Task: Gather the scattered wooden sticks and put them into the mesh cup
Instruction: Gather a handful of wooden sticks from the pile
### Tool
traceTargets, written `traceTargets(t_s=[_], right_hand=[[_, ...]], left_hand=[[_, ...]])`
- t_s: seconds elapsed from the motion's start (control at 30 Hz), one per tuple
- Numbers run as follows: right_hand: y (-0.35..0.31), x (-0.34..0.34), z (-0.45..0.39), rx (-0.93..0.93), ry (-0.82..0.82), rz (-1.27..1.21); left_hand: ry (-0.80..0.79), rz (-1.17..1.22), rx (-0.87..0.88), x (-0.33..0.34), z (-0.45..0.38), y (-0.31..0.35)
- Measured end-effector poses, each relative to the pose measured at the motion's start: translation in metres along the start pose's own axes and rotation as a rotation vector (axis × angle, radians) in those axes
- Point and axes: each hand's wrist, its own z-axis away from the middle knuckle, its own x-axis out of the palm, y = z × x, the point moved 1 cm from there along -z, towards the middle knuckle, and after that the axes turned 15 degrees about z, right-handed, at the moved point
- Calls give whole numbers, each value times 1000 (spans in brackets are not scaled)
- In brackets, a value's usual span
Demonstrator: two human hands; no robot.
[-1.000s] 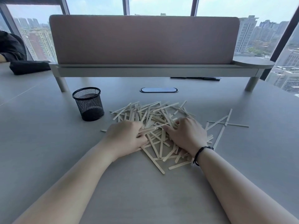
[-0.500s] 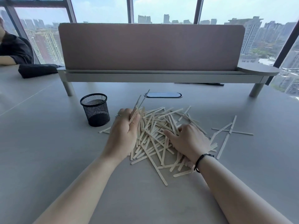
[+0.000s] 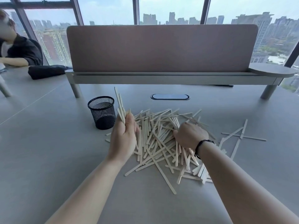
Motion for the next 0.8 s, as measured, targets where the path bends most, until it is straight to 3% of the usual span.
traceTargets(t_s=[0.1, 0.27, 0.57, 0.7, 0.8], right_hand=[[-3, 0, 2, -10, -13, 6], [1, 0, 6, -39, -38, -109], [6, -9, 13, 20, 123, -803], [-3, -23, 25, -55, 200, -1275], [-10, -32, 31, -113, 275, -1471]], left_hand=[[-4, 175, -93, 0, -1, -2], [-16, 40, -52, -8, -3, -13], [-78, 199, -142, -3, 4, -13], [-72, 163, -97, 0, 6, -10], [-59, 72, -38, 2, 8, -5]])
